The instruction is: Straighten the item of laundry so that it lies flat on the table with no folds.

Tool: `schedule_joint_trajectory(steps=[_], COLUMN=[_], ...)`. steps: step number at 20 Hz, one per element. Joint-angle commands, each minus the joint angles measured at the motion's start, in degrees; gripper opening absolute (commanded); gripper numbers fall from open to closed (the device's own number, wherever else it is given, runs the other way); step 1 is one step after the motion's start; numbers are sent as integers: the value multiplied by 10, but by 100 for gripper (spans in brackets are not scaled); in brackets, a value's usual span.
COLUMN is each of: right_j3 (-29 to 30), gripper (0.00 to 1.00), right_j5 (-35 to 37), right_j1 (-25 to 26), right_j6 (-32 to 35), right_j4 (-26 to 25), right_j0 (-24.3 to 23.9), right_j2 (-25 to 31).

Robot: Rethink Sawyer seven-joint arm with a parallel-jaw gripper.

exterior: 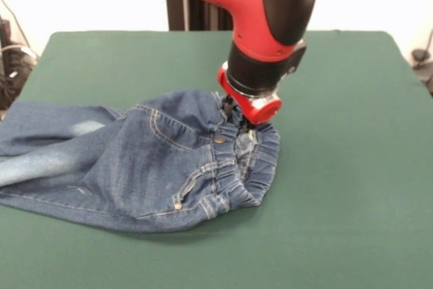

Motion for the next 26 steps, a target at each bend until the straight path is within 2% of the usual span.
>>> schedule_joint_trajectory(steps=[1,11,18,19,22,26], right_j3=[7,24,13,14,23,6], gripper=[100,100,100,0,0,0], right_j5=[85,42,59,61,71,73], right_j1=[34,23,29,28,18,30], right_j6=[147,131,136,133,112,117], right_j4=[17,26,25,25,31,17], right_j0=[11,2,7,5,-14,-1], right_j2=[4,21,15,18,42,17])
